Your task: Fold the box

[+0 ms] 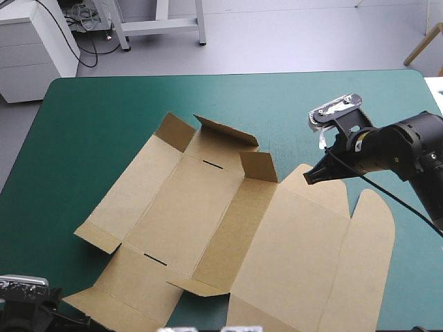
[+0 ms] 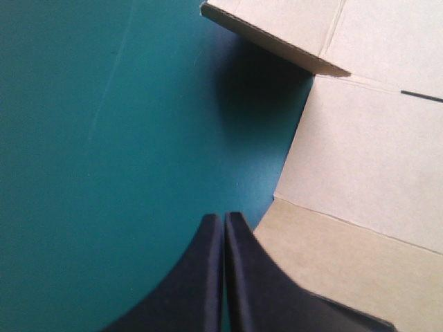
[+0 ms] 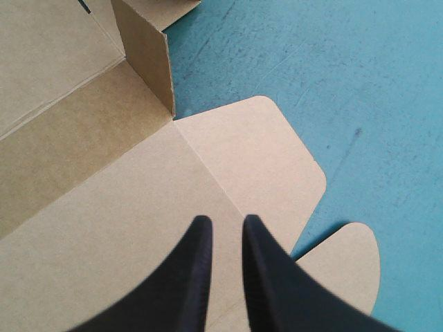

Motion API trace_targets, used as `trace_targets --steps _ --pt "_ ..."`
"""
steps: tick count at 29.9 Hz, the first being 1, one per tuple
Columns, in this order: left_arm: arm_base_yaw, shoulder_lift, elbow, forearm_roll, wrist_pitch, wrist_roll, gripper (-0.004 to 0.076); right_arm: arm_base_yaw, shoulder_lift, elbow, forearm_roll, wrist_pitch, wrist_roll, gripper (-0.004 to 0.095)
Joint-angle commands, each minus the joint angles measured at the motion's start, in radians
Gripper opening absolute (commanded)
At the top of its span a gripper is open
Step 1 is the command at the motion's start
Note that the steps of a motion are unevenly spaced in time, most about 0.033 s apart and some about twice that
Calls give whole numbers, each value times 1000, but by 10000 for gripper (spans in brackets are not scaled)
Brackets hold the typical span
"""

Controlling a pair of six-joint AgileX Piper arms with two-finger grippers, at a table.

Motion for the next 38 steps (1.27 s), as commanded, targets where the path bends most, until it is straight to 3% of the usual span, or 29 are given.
trace_targets --steps 1,5,8,19,26,38 --pt "1 15 -21 3 5 -2 -10 2 -25 -29 -8 -37 6 351" --pt "1 15 -21 3 5 -2 -10 2 -25 -29 12 -37 4 580" --pt "1 15 -21 3 5 -2 -10 2 -25 -29 27 -37 4 654" --pt "1 15 -21 3 5 -2 -10 2 -25 -11 45 -73 -36 647" --pt "1 15 -21 3 5 -2 -10 2 -15 -14 71 -177 -104 619" --pt "1 15 -21 3 5 -2 -10 2 210 -195 170 -169 -252 589"
